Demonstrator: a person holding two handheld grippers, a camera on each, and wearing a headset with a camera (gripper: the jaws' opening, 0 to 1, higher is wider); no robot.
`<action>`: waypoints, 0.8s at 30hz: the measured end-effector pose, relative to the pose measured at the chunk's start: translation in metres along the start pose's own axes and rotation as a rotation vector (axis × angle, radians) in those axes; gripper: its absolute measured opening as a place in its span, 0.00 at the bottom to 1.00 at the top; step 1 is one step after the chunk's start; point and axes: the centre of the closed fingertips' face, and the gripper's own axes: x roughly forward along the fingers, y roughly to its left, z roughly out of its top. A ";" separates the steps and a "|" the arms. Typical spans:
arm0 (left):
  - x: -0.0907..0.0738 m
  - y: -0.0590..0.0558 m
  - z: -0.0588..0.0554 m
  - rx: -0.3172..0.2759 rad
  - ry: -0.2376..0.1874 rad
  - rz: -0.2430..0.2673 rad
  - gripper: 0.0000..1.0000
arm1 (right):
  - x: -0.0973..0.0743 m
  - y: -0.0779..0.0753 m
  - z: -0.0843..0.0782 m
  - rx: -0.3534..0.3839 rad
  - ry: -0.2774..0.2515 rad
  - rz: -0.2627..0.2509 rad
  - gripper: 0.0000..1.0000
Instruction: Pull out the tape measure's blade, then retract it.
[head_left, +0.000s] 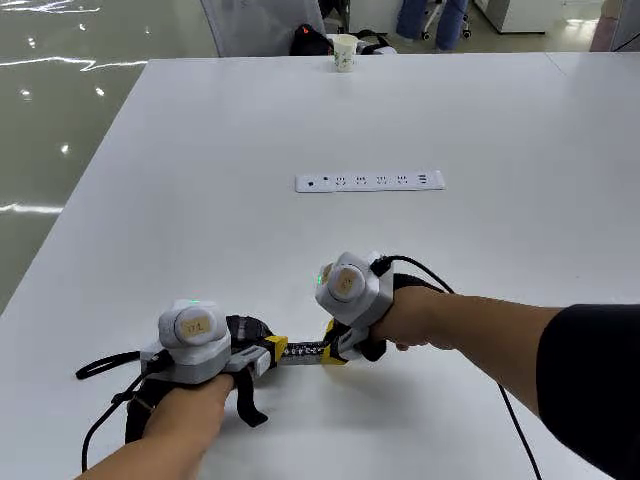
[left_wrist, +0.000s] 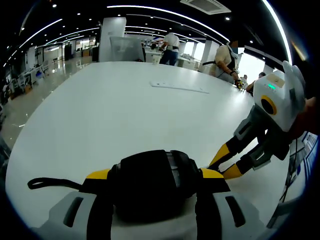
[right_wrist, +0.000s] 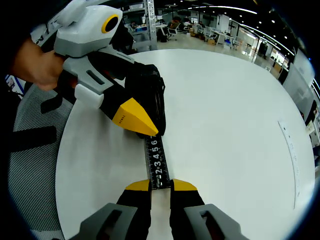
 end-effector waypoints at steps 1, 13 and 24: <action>0.000 0.000 0.000 0.000 -0.001 0.000 0.62 | 0.000 0.000 0.000 0.000 -0.001 0.000 0.10; -0.001 0.000 0.000 -0.006 -0.002 -0.003 0.62 | 0.003 0.001 0.006 0.009 -0.010 0.002 0.10; 0.000 0.001 0.000 -0.008 -0.002 -0.005 0.62 | 0.006 0.001 0.010 0.009 -0.015 0.004 0.10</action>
